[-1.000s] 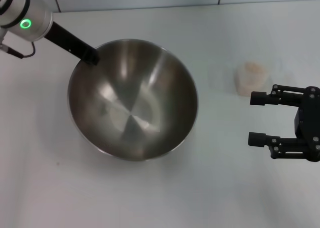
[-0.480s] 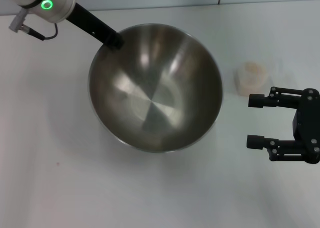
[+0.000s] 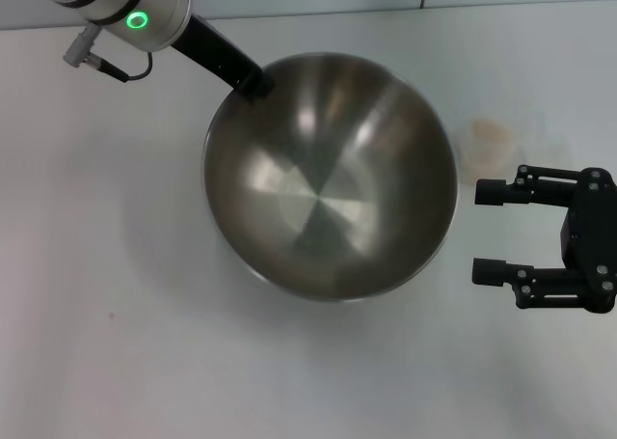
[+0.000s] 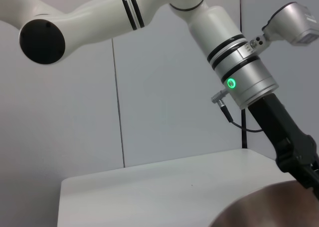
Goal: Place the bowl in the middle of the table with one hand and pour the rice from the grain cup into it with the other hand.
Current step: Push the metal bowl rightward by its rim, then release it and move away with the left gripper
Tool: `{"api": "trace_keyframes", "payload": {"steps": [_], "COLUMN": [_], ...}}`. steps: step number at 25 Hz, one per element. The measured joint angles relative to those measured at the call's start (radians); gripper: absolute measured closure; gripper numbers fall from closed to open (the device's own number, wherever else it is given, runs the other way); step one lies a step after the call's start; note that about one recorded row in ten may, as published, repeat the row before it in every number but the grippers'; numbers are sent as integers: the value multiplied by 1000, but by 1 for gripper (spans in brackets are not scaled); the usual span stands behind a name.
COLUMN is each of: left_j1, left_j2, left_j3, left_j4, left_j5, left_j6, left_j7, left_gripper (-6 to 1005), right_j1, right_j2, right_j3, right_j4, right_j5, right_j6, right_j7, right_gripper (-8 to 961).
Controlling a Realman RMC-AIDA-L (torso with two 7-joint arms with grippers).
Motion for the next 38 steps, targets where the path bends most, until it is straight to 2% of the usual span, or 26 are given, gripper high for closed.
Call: {"api": "trace_keyframes", "payload": {"steps": [10, 17, 25, 28, 32, 34, 35, 36, 38], "left_j1": [0, 1, 8, 13, 53, 84, 115, 115, 173], "left_j2": [0, 0, 0, 0, 2, 3, 3, 3, 6], "left_j3": [7, 13, 76, 78, 79, 80, 80, 80, 75], "left_j4": [-91, -105, -109, -108, -66, -31, -2, -2, 38], "left_j5": [-18, -20, -17, -17, -19, -19, -19, -19, -20], "left_j6": [-97, -112, -165, -188, -273, -332, -402, -402, -514], "left_j7": [29, 51, 53, 52, 47, 46, 37, 37, 7], "left_gripper": [960, 961, 937, 847, 727, 486, 448, 410, 335], "right_j1": [1, 6, 14, 15, 15, 15, 15, 15, 15], "right_j2": [0, 0, 0, 0, 0, 0, 0, 0, 0], "right_j3": [0, 0, 4, 6, 9, 9, 9, 9, 9], "right_j4": [0, 0, 0, 0, 1, 1, 2, 2, 2], "right_j5": [0, 0, -8, -8, -10, -10, -10, -10, -10], "right_j6": [0, -1, -2, -1, -1, -1, -1, -1, 0], "right_j7": [0, 0, 0, 0, 0, 0, 0, 0, 0], "right_gripper": [207, 208, 208, 208, 208, 208, 208, 208, 207]}}
